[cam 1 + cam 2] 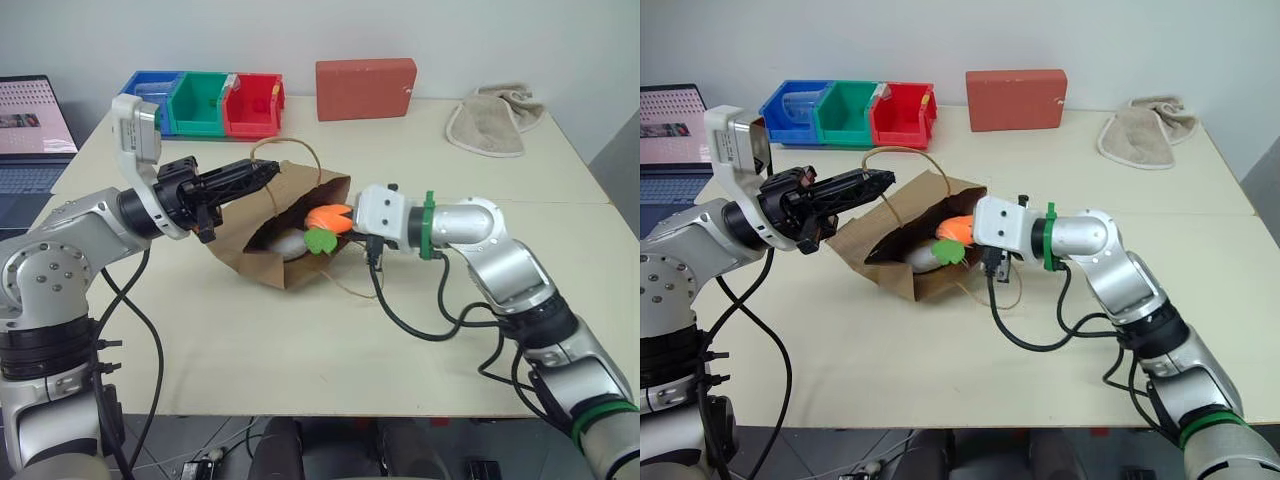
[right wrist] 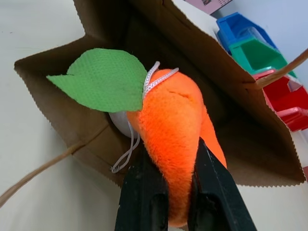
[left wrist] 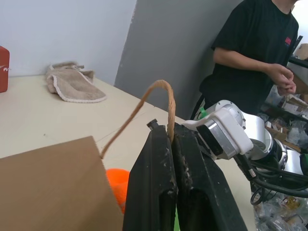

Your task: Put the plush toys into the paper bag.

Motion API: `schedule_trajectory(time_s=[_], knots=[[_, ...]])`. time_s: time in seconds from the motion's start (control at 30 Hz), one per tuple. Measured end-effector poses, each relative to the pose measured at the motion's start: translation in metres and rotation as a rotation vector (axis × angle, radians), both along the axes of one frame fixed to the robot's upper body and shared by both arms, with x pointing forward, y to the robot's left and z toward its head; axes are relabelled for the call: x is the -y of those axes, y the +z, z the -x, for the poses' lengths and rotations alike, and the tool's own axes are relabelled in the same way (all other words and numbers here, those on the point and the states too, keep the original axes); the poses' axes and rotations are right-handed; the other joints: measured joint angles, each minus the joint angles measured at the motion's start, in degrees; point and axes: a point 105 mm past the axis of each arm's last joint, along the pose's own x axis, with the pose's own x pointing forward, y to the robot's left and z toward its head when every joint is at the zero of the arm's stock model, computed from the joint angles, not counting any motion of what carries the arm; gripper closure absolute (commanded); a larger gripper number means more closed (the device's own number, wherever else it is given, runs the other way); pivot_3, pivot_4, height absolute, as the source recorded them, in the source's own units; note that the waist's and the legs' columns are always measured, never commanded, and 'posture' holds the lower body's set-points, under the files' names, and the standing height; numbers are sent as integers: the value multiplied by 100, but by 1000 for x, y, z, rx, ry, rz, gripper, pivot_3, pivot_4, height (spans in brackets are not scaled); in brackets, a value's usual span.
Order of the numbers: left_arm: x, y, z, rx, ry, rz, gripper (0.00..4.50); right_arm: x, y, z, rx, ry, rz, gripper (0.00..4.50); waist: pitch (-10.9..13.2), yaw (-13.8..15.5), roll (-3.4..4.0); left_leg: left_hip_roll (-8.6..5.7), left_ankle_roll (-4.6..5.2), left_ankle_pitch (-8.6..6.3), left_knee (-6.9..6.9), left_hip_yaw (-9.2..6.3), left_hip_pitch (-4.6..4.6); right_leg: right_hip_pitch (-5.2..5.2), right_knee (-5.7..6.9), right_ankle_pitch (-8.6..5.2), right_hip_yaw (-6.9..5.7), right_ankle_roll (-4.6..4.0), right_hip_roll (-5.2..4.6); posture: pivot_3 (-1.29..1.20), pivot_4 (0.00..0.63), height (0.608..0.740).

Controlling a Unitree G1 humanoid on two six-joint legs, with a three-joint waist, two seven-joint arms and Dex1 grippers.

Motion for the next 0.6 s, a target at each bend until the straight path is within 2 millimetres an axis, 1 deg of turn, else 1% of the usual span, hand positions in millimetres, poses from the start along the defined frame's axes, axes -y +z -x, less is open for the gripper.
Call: schedule_trajectory(time_s=[0.07,0.1,0.17,0.2,0.27,0.43,0.53,0.6], knots=[[0,0,0,0,-3,-1,4500,-1,-5,-12,18,-53,12,4442,0,-1,0,0,0,0,1,0,1,0,2,0,0,0,0,0,150,740],[0,0,0,0,-3,-1,4500,-2,-7,-15,18,-68,14,4442,0,-2,0,0,0,0,1,0,0,-1,3,0,1,0,0,0,150,740],[1,0,0,0,-4,-1,4500,-8,-8,-16,1,-70,-5,3725,0,-2,0,0,0,0,0,0,0,-1,4,0,0,0,0,0,150,740],[1,0,0,0,-4,-1,4500,-12,-8,-15,-9,-66,-20,3541,0,-3,0,0,0,0,0,-1,0,-2,4,0,0,-1,0,0,150,740],[1,0,0,0,-7,-3,4500,-22,-7,-11,-39,-51,-54,2818,0,-3,0,1,0,0,-1,-2,0,-3,7,0,-1,-1,1,0,150,740],[3,-1,1,-2,-17,-5,4500,-24,-3,-16,-46,-96,-73,1022,0,1,0,0,-1,1,1,-2,0,-2,8,0,-2,-1,0,0,150,740],[3,0,1,0,-20,-5,4500,-26,-3,-17,-54,-106,-82,29,0,0,0,0,-1,1,1,-3,0,-3,8,0,-2,-1,1,0,150,740],[2,1,0,1,-18,-2,4500,-25,-4,-17,-63,-113,-80,29,0,-1,0,0,-1,0,1,-3,0,-3,8,0,-2,-1,1,0,150,740]])
